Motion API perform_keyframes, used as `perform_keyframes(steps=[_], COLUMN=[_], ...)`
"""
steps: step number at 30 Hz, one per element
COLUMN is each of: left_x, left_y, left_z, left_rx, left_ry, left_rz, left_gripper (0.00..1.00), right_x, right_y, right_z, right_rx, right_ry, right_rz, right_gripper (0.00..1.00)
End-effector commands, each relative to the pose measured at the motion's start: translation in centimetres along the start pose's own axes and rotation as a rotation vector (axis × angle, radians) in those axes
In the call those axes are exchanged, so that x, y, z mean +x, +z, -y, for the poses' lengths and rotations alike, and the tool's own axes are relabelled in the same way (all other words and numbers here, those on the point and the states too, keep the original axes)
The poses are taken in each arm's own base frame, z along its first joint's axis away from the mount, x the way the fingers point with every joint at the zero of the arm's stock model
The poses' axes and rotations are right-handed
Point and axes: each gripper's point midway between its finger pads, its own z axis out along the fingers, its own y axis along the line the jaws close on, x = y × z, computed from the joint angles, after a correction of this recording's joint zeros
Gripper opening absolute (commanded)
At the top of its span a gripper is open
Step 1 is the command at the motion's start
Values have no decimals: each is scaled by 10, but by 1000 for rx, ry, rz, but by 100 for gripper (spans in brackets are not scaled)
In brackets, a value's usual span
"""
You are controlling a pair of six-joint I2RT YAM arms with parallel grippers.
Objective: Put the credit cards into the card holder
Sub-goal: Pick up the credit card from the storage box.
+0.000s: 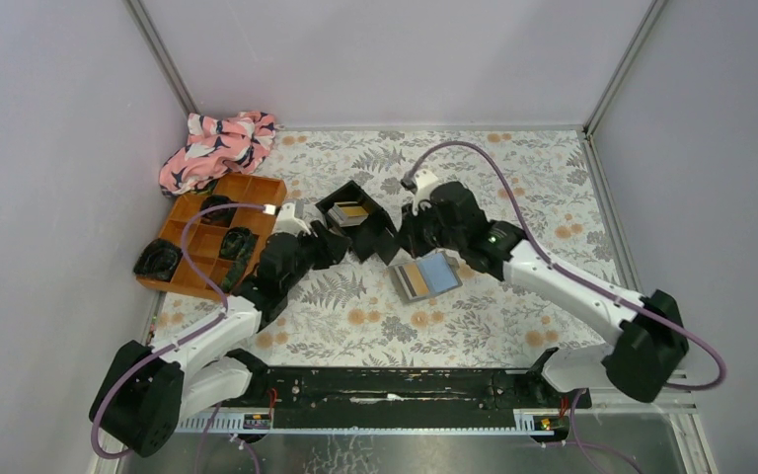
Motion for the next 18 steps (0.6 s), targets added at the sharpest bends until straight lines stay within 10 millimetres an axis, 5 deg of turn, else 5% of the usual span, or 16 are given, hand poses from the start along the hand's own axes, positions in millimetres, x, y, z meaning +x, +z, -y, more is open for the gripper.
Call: perform_keyframes(steps=[1, 8, 18], left_x=[6, 44, 65], left_y=[-17, -44, -65], left_z=[68, 119, 129], left_rx=[393, 720, 859], left_ry=[105, 187, 226], left_rz=[-15, -152, -211], left_gripper=[52, 53, 53], right_x=[16, 42, 55], right_y=[-30, -52, -57], right_z=[-26, -36, -41], right_rx=[-125, -194, -233], right_ry=[75, 144, 185], right_rz=[9, 3, -13], right_gripper=[0, 0, 0])
